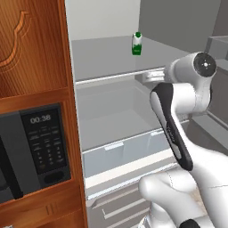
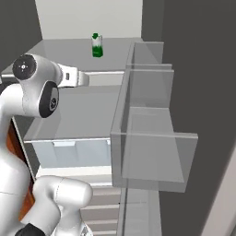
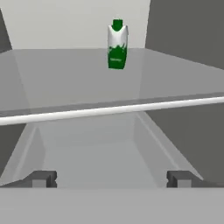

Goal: Take a sugar cube from the saucer and place it inside the coffee. Then, grab milk from the fridge and place it next to the coffee on the counter to sweeten the coffee.

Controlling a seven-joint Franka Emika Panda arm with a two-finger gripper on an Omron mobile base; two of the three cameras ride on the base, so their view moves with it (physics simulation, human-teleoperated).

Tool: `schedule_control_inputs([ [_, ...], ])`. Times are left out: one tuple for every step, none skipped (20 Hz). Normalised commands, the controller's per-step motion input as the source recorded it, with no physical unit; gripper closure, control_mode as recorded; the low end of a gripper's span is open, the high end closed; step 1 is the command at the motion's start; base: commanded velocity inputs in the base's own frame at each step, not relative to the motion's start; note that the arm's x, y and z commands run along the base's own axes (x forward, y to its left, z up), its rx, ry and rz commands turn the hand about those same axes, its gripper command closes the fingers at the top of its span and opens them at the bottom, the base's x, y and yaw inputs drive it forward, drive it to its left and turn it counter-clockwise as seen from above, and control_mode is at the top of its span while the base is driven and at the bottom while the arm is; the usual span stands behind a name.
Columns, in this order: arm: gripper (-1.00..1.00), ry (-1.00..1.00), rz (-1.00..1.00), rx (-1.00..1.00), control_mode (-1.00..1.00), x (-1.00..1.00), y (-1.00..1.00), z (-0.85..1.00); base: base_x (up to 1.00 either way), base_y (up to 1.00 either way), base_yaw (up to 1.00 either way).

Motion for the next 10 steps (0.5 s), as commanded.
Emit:
schedule_control_inputs([
  [-1.0,0.0,-0.01,0.27,-1.0,0.23,-0.01,1.0,0.0,0.0,0.0],
  [-1.0,-0.01,-0.01,0.26,-1.0,0.23,-0.01,1.0,0.0,0.0,0.0],
  [-1.0,-0.03,0.0,0.25,-1.0,0.24,-0.01,0.99,0.0,0.0,0.0],
  [-1.0,-0.05,0.0,0.22,-1.0,0.29,0.0,0.82,0.0,0.0,0.0],
  [-1.0,-0.11,-0.04,0.07,-1.0,0.4,0.0,0.39,0.0,0.0,0.0],
  [-1.0,-0.13,-0.12,0.0,-1.0,0.58,0.0,0.23,0.0,0.0,0.0],
  [-1.0,-0.1,-0.09,0.0,-1.0,0.6,0.0,0.23,0.0,0.0,0.0],
  [-1.0,-0.07,-0.07,0.0,-1.0,0.69,0.0,0.17,0.0,0.0,0.0],
  [-1.0,-0.04,-0.06,0.0,-1.0,0.74,0.0,0.11,0.0,0.0,0.0],
  [-1.0,-0.01,-0.04,0.0,-1.0,0.81,0.0,0.09,0.0,0.0,0.0],
])
